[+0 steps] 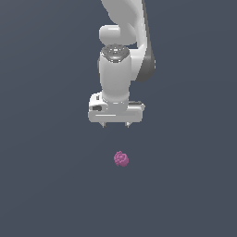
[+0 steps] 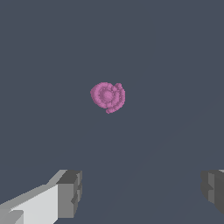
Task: Pick up the object and move it to a goal position.
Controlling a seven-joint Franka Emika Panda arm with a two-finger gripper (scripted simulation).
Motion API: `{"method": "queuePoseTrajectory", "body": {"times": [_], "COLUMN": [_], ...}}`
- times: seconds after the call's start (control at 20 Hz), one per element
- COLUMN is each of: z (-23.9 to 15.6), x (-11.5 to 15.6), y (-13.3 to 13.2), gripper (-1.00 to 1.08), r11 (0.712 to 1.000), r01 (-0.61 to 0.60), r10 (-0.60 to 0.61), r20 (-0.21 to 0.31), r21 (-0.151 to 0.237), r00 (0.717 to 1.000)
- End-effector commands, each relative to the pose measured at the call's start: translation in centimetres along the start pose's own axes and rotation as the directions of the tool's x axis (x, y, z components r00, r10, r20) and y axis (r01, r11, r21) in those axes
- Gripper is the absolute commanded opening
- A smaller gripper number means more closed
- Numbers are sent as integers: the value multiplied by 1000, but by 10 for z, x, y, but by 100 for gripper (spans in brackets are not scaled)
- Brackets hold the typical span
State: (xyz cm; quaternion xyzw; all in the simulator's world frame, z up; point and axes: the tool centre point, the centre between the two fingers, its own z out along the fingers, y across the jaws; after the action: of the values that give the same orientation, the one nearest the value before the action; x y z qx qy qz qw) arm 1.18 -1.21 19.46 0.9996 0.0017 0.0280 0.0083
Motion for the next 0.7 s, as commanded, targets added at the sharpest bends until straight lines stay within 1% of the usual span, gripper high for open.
{"method": "queuePoseTrajectory", "body": {"times": [0.0,0.15,0.4,0.5,0.65], "z": [0,1,2,2,2], "x": [0,0,-1,-1,-1], "y": [0,-7,-34,-37,-35], "gripper": [100,100,100,100,100], "r11": [1000,1000,997,996,996], "r01": [0,16,82,88,85], "r10": [0,-16,-82,-88,-85], "r20": [0,0,1,1,1], "r21": [0,-1,-3,-4,-3], "r00": [1000,1000,997,996,996]}}
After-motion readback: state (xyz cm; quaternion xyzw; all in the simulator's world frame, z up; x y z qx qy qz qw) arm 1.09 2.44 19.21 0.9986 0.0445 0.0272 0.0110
